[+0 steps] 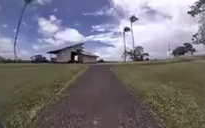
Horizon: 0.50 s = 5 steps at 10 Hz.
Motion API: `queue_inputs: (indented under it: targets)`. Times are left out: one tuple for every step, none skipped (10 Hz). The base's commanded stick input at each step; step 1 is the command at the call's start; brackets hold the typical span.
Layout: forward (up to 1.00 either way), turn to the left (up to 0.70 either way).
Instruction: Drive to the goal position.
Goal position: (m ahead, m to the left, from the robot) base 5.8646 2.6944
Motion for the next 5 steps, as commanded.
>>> queue_inputs:
  targets:
    - [0.7, 0.0]
    - [0.7, 0.0]
    - [0.7, 0.0]
    - [0.7, 0.0]
    - [0.7, 0.0]
